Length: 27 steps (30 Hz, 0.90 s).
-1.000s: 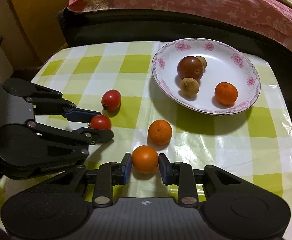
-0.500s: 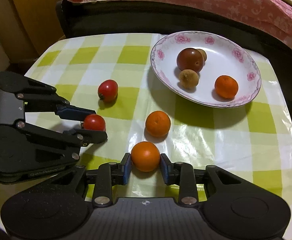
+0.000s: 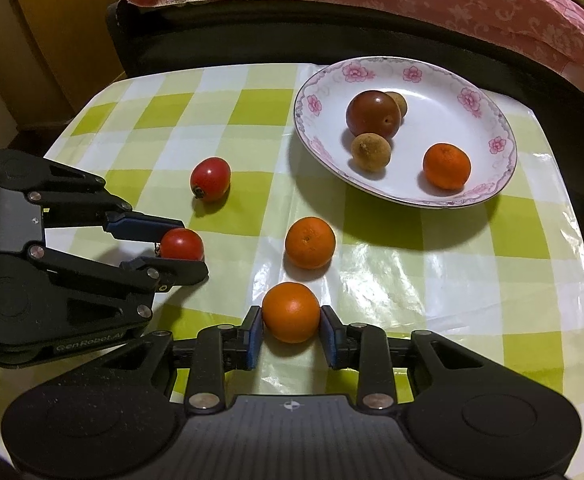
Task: Organize fruits
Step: 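Carry the cherry tomato in the left tool while the right tool carries the orange, releasing both onto the plate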
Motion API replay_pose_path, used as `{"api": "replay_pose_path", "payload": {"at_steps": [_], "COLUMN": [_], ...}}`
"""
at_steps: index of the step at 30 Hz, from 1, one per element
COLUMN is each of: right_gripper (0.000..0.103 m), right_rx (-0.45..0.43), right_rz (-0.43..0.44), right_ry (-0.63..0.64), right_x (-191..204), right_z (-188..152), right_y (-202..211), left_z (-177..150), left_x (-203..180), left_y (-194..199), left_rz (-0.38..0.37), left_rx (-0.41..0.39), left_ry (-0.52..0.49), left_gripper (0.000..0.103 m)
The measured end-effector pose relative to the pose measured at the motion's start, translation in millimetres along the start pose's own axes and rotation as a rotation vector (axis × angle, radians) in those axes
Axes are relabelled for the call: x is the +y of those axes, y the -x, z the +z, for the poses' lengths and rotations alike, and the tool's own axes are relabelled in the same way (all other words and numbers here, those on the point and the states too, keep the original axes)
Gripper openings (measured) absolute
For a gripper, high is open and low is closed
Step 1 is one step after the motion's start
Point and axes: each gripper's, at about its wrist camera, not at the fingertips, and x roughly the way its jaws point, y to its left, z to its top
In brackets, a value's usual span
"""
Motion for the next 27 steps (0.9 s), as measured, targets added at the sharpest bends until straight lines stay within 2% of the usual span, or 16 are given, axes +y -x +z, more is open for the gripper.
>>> {"api": "replay_pose_path", "payload": {"at_steps": [7, 17, 23, 27], "right_gripper": [0.026, 0.026, 0.026, 0.026], "right_rx": [-0.035, -0.140, -0.166, -0.176], "right_rz": [-0.003, -0.074, -0.122, -0.140], "right_ry": [-0.023, -0.085, -0.116, -0.119], "right_x": [-6, -40, -63, -72], "right_z": [6, 45, 69, 78], "right_y": [9, 22, 11, 2], "left_z": [10, 71, 100, 107], "left_x": [3, 14, 20, 19], "left_y": [5, 3, -13, -24], "left_rz": [-0.012, 0.033, 0.038, 0.029], "left_rx": [-0.014, -0.105, -0.131, -0.133], "left_ry": [0.021, 0.029, 0.039, 0.028], "left_gripper": [0.036, 0.036, 0.036, 0.036]}}
